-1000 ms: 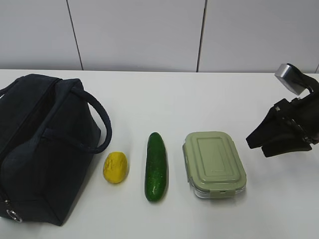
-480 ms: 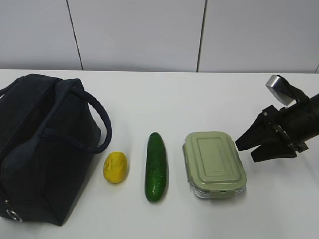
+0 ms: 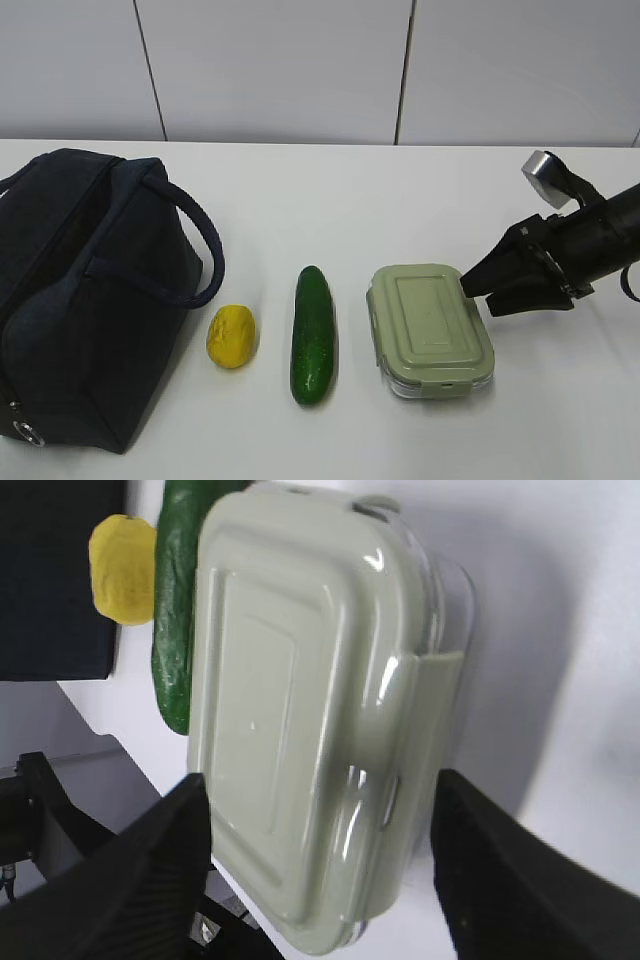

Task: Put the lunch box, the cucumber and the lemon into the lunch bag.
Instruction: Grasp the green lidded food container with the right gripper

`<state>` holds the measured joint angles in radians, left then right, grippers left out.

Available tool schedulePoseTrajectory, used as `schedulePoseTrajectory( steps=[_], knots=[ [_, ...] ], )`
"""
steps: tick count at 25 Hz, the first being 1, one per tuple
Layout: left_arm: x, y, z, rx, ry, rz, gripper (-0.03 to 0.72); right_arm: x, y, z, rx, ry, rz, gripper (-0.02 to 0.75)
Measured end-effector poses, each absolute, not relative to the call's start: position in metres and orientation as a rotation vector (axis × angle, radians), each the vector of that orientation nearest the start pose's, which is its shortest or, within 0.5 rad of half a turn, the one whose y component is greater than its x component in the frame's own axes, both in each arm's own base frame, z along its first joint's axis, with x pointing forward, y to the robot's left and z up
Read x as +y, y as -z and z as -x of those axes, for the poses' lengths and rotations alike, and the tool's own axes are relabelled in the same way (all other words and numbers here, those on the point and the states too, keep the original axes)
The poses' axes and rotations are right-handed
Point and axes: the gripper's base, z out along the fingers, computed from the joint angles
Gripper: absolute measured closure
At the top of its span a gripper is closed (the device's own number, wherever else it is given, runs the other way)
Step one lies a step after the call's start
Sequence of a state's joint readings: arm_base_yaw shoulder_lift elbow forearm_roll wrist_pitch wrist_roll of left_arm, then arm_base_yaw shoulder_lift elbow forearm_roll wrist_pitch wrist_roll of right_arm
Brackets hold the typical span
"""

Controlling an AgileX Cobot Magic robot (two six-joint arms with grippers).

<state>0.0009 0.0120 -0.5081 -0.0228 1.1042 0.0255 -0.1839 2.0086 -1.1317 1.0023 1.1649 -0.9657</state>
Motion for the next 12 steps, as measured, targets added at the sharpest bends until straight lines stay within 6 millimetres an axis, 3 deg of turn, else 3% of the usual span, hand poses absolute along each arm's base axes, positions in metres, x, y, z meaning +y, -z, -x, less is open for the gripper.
schedulePoseTrajectory(
  steps=[8, 12],
  knots=[
    [-0.002, -0.276, 0.006, 2.091, 0.011, -0.027, 0.241, 0.008, -0.128, -0.351, 2.690, -1.322, 0.224, 0.137],
    [-0.002, -0.276, 0.006, 2.091, 0.011, -0.027, 0.241, 0.008, -0.121, -0.351, 2.703, -1.326, 0.212, 0.132]
  ],
)
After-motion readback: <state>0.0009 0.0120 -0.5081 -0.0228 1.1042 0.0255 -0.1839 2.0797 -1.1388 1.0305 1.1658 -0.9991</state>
